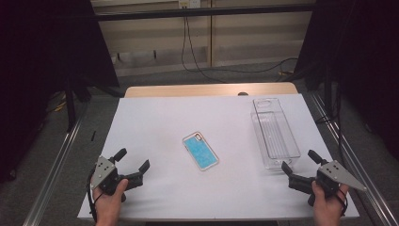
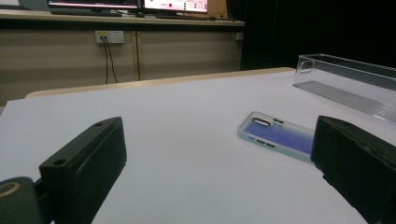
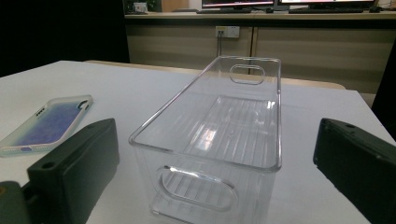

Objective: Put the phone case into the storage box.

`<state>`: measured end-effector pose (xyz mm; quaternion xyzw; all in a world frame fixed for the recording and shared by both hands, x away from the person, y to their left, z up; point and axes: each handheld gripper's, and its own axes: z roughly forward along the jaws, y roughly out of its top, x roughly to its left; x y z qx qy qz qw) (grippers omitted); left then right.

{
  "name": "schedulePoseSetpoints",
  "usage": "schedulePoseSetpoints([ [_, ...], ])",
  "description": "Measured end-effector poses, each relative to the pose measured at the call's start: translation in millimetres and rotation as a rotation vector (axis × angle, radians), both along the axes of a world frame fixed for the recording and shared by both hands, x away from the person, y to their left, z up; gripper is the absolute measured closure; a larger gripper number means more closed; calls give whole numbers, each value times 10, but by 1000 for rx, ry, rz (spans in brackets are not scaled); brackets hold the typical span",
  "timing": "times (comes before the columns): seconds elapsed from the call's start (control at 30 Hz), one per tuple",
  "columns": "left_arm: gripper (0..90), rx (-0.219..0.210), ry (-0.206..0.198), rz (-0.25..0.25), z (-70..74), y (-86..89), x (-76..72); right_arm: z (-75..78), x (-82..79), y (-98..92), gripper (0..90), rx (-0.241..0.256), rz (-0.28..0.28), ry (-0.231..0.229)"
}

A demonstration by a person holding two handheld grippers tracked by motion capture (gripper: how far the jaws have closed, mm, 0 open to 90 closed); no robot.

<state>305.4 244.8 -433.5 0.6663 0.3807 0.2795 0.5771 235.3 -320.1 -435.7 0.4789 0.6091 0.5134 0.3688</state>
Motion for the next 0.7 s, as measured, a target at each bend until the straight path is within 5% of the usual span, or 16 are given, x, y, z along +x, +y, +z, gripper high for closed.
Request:
schedulePoseSetpoints([
  [0.7,29,-12,5,1,21,-61,22,-33,7,-2,1,25,-12,-15],
])
